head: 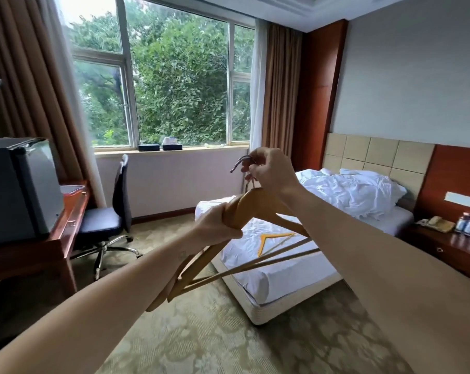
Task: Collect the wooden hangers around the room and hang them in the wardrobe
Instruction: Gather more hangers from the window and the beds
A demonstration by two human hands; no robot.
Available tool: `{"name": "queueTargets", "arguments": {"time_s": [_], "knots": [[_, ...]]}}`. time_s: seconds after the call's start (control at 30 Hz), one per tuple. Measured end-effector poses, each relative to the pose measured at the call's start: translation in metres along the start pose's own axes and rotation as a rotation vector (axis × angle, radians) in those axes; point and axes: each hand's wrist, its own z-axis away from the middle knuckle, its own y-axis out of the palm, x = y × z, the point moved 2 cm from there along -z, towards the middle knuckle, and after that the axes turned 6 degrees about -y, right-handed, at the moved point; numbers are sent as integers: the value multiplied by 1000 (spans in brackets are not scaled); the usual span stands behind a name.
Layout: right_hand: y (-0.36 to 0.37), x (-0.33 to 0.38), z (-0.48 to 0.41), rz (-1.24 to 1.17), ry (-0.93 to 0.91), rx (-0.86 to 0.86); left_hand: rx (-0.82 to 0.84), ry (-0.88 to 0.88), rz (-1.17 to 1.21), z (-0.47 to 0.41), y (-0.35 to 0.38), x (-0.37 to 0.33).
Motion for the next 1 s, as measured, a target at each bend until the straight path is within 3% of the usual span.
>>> {"name": "queueTargets", "arguments": {"time_s": [0.23,0.47,0.63,0.83,1.0], "knots": [[-3,-72,-79,-65,32,79,89,38,-79,-97,14,-11],[-2,-146,-128,-204,168,345,90,31,-80,-192,33,12],[14,-197,-159,-130,146,394,135,14,-59,-252,47,31],[33,-249,-205,-106,286,497,223,41,-46,-338,61,61],[58,-292,-256,-40,327,472,337,86,-80,-415,61,76]]}}
